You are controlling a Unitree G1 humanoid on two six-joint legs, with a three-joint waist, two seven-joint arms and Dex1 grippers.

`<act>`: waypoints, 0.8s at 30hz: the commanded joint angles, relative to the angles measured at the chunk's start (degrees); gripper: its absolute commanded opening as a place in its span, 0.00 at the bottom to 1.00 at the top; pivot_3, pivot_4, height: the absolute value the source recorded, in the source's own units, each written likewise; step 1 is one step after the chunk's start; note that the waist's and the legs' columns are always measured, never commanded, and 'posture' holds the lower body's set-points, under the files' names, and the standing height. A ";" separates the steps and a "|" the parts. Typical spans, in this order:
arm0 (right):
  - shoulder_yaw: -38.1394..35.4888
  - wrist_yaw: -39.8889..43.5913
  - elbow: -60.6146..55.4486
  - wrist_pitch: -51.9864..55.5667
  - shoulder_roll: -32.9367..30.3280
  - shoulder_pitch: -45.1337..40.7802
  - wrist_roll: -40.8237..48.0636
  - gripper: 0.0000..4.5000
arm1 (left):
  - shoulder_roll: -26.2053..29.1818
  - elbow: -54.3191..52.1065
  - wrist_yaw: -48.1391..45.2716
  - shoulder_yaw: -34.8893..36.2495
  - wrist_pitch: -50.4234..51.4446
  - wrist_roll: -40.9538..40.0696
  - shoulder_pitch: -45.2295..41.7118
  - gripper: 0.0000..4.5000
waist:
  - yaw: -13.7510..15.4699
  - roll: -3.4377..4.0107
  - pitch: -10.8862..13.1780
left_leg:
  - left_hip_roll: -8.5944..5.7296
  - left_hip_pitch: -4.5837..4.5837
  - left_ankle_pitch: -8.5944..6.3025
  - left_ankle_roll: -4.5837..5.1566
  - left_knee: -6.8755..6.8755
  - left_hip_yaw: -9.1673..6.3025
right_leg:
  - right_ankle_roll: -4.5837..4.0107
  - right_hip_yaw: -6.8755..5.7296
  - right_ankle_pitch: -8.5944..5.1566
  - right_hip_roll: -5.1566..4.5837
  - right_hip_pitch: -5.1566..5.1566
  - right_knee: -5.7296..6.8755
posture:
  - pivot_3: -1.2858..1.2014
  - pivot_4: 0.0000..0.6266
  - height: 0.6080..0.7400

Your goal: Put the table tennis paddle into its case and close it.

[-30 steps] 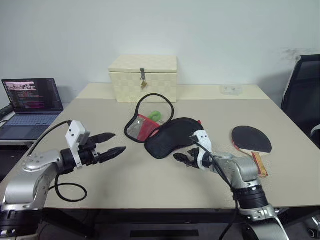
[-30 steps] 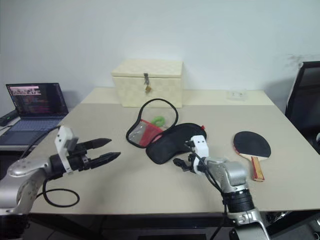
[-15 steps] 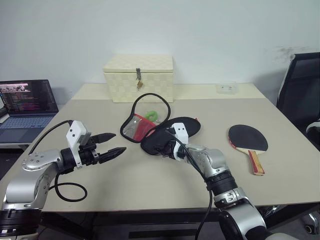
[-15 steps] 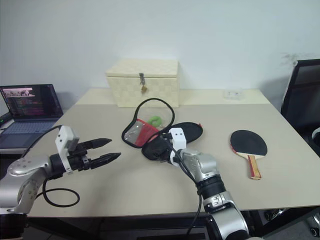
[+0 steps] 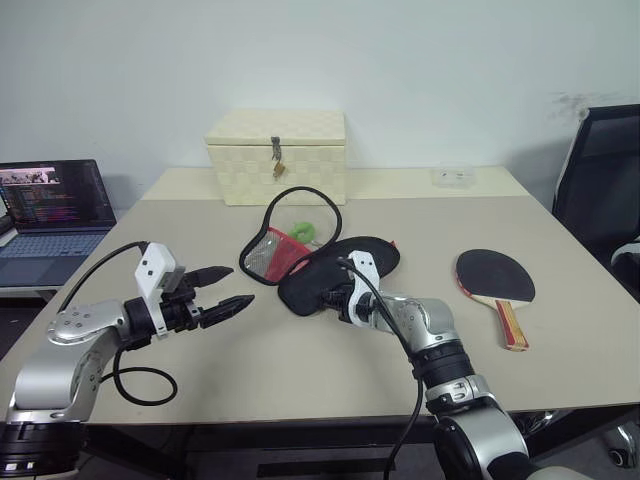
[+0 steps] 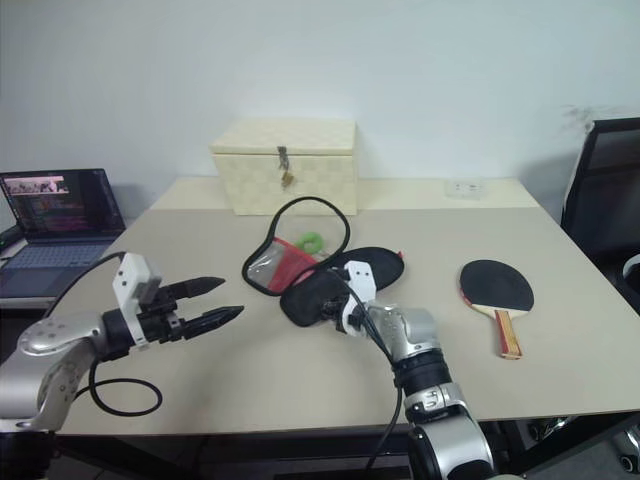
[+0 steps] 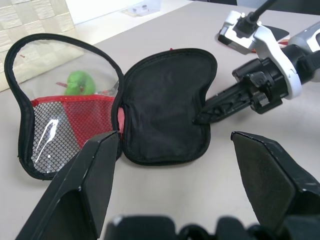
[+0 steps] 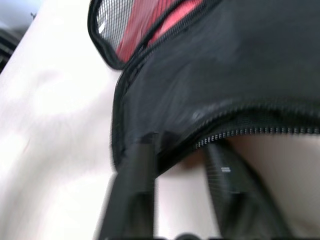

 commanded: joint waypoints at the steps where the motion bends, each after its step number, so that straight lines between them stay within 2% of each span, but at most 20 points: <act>1: 0.05 -0.45 -3.35 0.30 3.57 0.28 1.75 0.01 | -0.27 -1.51 0.17 0.01 -1.27 0.24 -1.18 0.87 | 0.00 0.00 0.00 | 0.00 0.00 0.00 0.00 0.00 0.00 | 0.00 0.00 0.00 0.00 0.00 0.00 | 0.52 0.24 1.00; 7: 0.00 0.34 -8.26 4.90 1.23 2.12 4.01 0.01 | -0.76 -2.62 0.03 -0.09 -1.13 0.01 -0.84 0.87 | 0.01 0.00 0.00 | 0.00 -0.01 0.00 0.00 -0.02 -0.01 | 0.00 0.00 0.00 0.00 0.00 -0.01 | 0.52 0.24 1.00; 10: 0.15 1.99 -13.94 10.45 -2.15 4.30 5.88 0.01 | -0.89 -3.47 -0.26 -0.38 -0.79 -0.32 -0.67 0.87 | 0.03 0.00 0.00 | -0.01 -0.01 0.00 0.00 -0.04 -0.01 | 0.00 0.00 0.00 0.00 0.00 -0.02 | 0.52 0.24 1.00; 16: 0.59 5.19 -25.13 21.43 -11.83 9.67 8.94 0.01 | -1.64 -4.99 -1.03 -1.96 -0.19 -0.59 -0.74 0.87 | 0.36 0.00 0.00 | -0.05 -0.07 0.00 0.00 -0.01 -0.02 | 0.01 -0.01 0.00 -0.04 0.00 -0.06 | 0.52 0.24 1.00; 18: 1.27 7.45 -28.75 25.06 -16.83 11.56 10.20 0.01 | -2.18 -5.21 -1.50 -3.11 -0.17 -0.40 -1.29 0.87 | 0.33 0.00 0.00 | -0.04 -0.07 0.00 0.00 -0.02 0.02 | 0.01 -0.02 -0.01 -0.02 0.00 -0.06 | 0.52 0.24 1.00; 21: 2.91 11.32 -31.00 27.02 -24.30 12.50 11.12 0.01 | -2.88 -4.91 -1.91 -4.43 -0.20 -0.19 -2.54 0.87 | 0.36 0.03 0.02 | -0.03 -0.12 0.00 0.01 -0.01 0.05 | -0.01 -0.01 -0.02 0.00 0.00 -0.08 | 0.52 0.24 1.00; 24: 4.32 13.92 -30.85 26.74 -28.71 12.26 11.31 0.01 | -3.14 -4.52 -2.30 -5.08 -0.35 -0.09 -3.25 0.87 | 0.29 0.02 0.01 | -0.03 -0.12 0.00 0.01 0.00 0.08 | 0.01 -0.02 -0.03 0.02 -0.01 -0.08 | 0.52 0.24 1.00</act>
